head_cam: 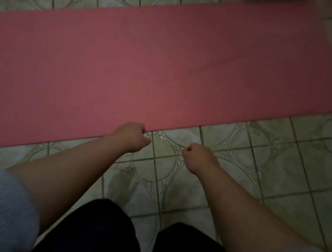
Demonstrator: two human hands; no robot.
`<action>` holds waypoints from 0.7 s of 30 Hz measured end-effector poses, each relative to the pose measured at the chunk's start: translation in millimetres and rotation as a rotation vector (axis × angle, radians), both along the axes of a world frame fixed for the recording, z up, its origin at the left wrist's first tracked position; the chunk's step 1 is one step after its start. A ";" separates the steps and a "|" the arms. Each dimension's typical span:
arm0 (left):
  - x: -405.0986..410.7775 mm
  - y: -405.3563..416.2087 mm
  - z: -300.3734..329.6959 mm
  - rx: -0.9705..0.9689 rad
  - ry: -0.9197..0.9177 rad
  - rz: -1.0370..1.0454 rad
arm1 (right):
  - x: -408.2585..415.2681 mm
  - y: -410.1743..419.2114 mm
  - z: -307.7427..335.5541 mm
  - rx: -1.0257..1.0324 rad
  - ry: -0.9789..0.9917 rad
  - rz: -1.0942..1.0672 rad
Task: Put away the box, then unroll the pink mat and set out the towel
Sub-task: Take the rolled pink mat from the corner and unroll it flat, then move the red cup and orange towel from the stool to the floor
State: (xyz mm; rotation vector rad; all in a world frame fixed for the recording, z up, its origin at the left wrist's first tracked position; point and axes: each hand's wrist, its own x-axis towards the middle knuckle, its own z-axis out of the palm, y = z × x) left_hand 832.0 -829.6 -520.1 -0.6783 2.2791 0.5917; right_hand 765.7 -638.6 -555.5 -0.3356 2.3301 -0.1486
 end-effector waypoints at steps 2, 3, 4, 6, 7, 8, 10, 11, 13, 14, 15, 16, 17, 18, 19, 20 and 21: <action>8.8 14.1 44.1 0.014 -0.018 -0.012 | 16.5 15.0 47.7 0.012 -0.043 -0.027; 13.8 20.9 65.9 0.020 -0.028 -0.020 | 23.8 22.5 72.1 0.016 -0.060 -0.031; 18.5 27.7 88.1 0.025 -0.032 -0.030 | 30.2 30.2 97.1 0.017 -0.070 -0.033; 27.6 40.4 135.3 0.027 -0.035 -0.063 | 41.3 43.7 149.3 0.012 -0.075 -0.050; 32.3 45.6 159.4 0.025 -0.041 -0.084 | 46.7 48.9 175.4 0.015 -0.076 -0.055; 37.1 50.8 183.4 0.024 -0.053 -0.101 | 52.4 54.0 201.6 0.019 -0.080 -0.055; 43.8 61.4 230.2 0.027 -0.069 -0.127 | 62.1 64.1 252.8 0.008 -0.079 -0.068; 46.5 67.2 253.1 0.038 -0.073 -0.137 | 66.4 69.1 277.8 0.001 -0.077 -0.077; 49.4 78.2 295.8 0.057 -0.070 -0.166 | 73.4 79.2 324.8 -0.005 -0.070 -0.089; 50.3 82.9 315.4 0.065 -0.067 -0.180 | 76.6 83.6 346.0 -0.008 -0.070 -0.097; 50.6 87.2 333.5 0.074 -0.062 -0.193 | 79.4 87.8 365.3 -0.011 -0.067 -0.103; 50.0 91.5 350.6 0.081 -0.056 -0.205 | 81.9 92.0 383.8 -0.014 -0.061 -0.114; 48.8 95.3 366.4 0.083 -0.044 -0.211 | 83.7 96.3 401.2 -0.017 -0.053 -0.128; 46.8 98.8 380.1 0.080 -0.028 -0.211 | 85.1 100.3 416.2 -0.021 -0.043 -0.147; 44.0 101.9 392.3 0.078 -0.008 -0.208 | 86.1 104.1 429.4 -0.022 -0.029 -0.172; 40.5 104.3 403.1 0.079 0.012 -0.203 | 86.9 106.9 440.7 -0.023 -0.011 -0.201; 36.4 106.3 412.3 0.082 0.028 -0.198 | 86.6 109.6 450.5 -0.025 0.010 -0.228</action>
